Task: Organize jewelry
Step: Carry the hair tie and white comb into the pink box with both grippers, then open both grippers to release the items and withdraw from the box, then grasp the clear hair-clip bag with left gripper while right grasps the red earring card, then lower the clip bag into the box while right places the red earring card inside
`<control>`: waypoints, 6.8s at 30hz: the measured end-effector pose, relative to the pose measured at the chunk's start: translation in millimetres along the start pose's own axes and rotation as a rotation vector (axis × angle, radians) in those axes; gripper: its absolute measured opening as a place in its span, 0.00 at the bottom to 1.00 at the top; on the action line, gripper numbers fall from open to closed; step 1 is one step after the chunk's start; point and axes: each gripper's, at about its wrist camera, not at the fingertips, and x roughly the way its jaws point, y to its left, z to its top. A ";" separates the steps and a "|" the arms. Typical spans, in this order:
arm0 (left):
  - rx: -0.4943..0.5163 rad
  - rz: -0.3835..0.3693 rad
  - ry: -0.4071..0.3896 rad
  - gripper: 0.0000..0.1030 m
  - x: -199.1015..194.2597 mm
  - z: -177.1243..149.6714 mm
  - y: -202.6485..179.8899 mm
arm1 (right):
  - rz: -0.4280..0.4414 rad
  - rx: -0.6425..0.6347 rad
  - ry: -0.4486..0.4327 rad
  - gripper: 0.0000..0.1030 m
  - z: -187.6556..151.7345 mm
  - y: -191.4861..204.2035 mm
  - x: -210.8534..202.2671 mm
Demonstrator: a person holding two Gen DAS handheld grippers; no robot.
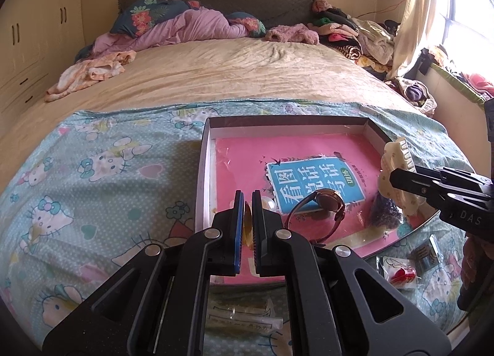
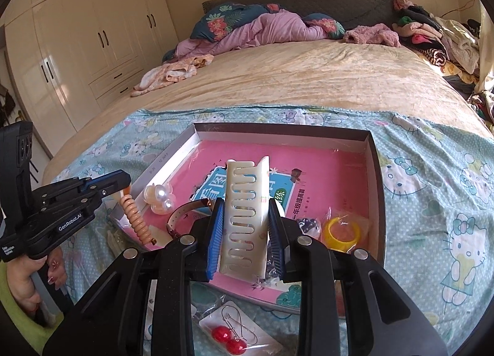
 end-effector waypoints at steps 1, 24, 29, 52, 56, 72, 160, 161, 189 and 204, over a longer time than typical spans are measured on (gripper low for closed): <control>-0.001 0.001 0.003 0.01 1.1 -0.8 0.8 | -0.003 0.002 0.006 0.25 -0.9 -0.3 3.2; -0.033 -0.013 0.030 0.01 12.2 -9.2 12.1 | 0.003 0.016 0.057 0.27 -7.1 8.8 31.4; -0.033 -0.014 0.032 0.01 13.2 -10.3 11.9 | 0.003 0.042 0.042 0.38 -7.9 3.6 19.6; -0.060 -0.019 0.010 0.70 -19.0 -7.3 3.6 | -0.009 0.121 -0.041 0.84 -18.4 -11.6 -44.1; -0.061 -0.033 -0.008 0.80 -33.9 -3.3 0.3 | -0.007 0.115 -0.060 0.85 -16.3 -9.7 -54.2; -0.031 -0.010 -0.094 0.91 -84.2 3.6 -9.6 | 0.004 0.076 -0.129 0.86 -13.4 0.5 -97.5; -0.059 -0.059 0.017 0.59 -36.3 -20.7 -16.9 | 0.024 -0.199 0.012 0.25 -48.1 15.8 -51.0; -0.050 -0.064 0.019 0.59 -33.4 -17.9 -20.9 | 0.016 -0.186 0.003 0.25 -44.2 11.2 -51.1; -0.002 -0.075 0.125 0.60 34.4 -7.5 -43.5 | -0.084 -0.022 0.025 0.27 -23.5 -48.8 4.7; 0.017 -0.079 0.078 0.76 13.0 -3.7 -51.6 | -0.074 -0.013 -0.056 0.78 -29.3 -40.4 -40.6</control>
